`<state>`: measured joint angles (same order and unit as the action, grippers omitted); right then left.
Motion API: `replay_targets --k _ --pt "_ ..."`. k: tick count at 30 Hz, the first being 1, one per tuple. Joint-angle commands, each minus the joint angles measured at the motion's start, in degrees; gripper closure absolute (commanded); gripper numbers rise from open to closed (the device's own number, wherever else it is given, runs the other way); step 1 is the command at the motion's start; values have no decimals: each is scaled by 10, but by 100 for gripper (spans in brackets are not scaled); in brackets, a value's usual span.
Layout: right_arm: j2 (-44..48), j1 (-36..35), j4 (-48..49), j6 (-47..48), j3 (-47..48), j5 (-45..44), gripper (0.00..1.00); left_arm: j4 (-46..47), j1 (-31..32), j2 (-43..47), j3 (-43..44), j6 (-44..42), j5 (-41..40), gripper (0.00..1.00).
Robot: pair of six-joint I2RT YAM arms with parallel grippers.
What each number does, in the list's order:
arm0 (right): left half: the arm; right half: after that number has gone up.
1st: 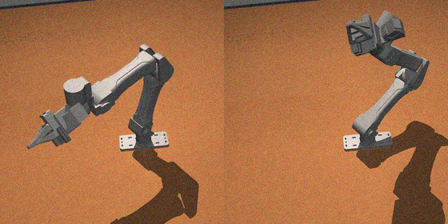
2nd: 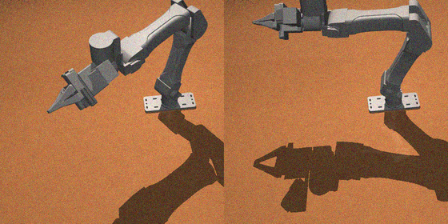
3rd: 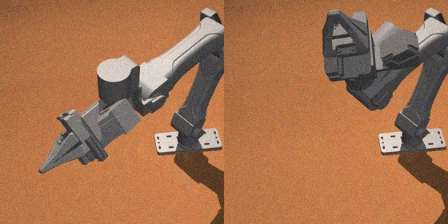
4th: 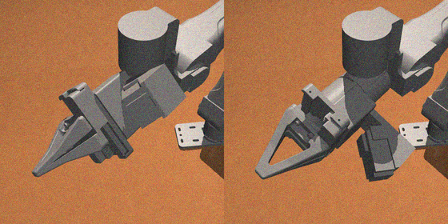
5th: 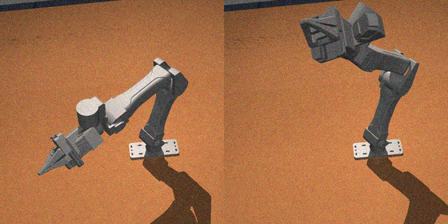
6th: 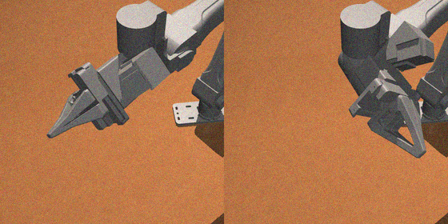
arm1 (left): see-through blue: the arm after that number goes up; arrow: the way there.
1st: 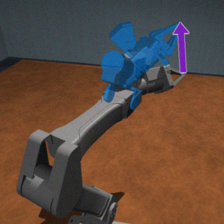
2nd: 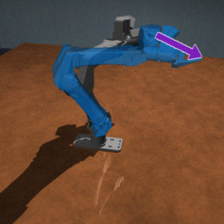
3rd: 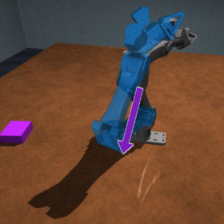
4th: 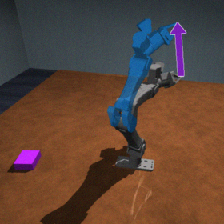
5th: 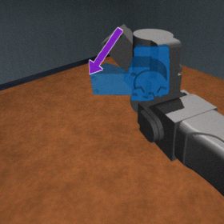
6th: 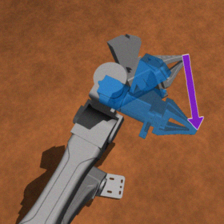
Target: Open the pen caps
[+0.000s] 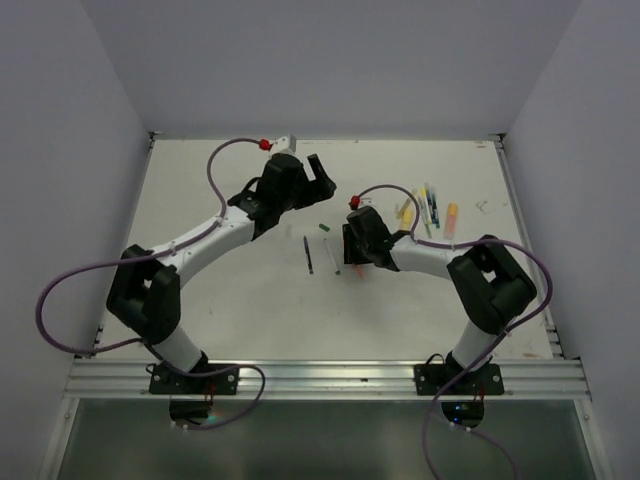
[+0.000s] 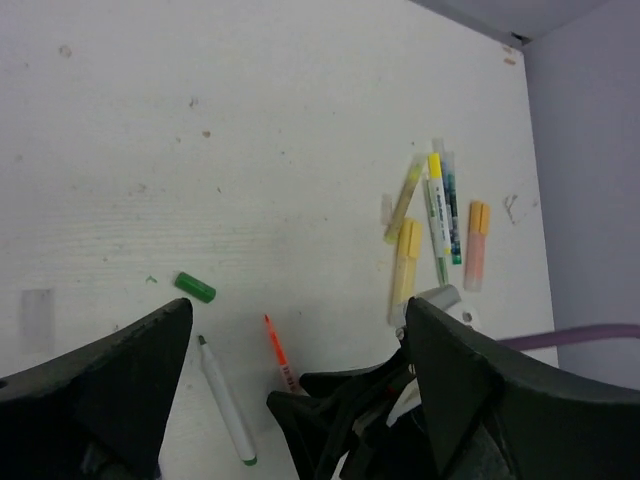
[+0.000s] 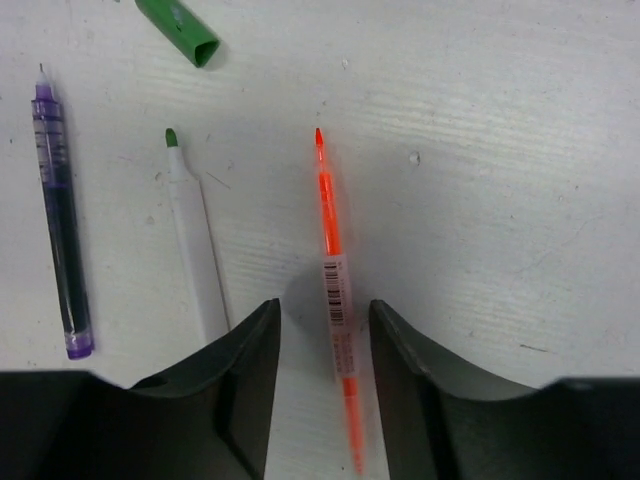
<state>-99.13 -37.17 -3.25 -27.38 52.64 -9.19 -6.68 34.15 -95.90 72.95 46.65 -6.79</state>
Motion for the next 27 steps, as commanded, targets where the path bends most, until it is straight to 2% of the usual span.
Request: replay_targets --k 1,5,7,10,13,16,17,23,27 --pt "30 3 -46 -4 25 -25 54 -9 -6 74 -47 -45 -60 8" --pt "64 10 -104 14 68 -57 36 -29 -8 132 -86 -90 -89 0" --pt "75 30 -111 19 76 -66 28 -24 -8 170 -123 -112 -110 0" --pt "78 70 -136 21 99 -82 25 -23 -8 229 -177 -118 -133 0" --pt "60 111 -170 8 132 -109 27 -10 -8 278 -217 -126 -146 0" --pt "18 148 -199 2 192 -128 31 -23 -8 294 -221 -141 -163 0" --pt "-10 162 -205 4 224 -135 36 -27 -8 297 -223 -141 -171 1" --pt "-112 213 -239 -14 341 -155 55 0 -8 323 -257 -124 -162 1" --pt "-177 233 -262 -35 399 -160 56 1 -8 321 -258 -128 -153 1"
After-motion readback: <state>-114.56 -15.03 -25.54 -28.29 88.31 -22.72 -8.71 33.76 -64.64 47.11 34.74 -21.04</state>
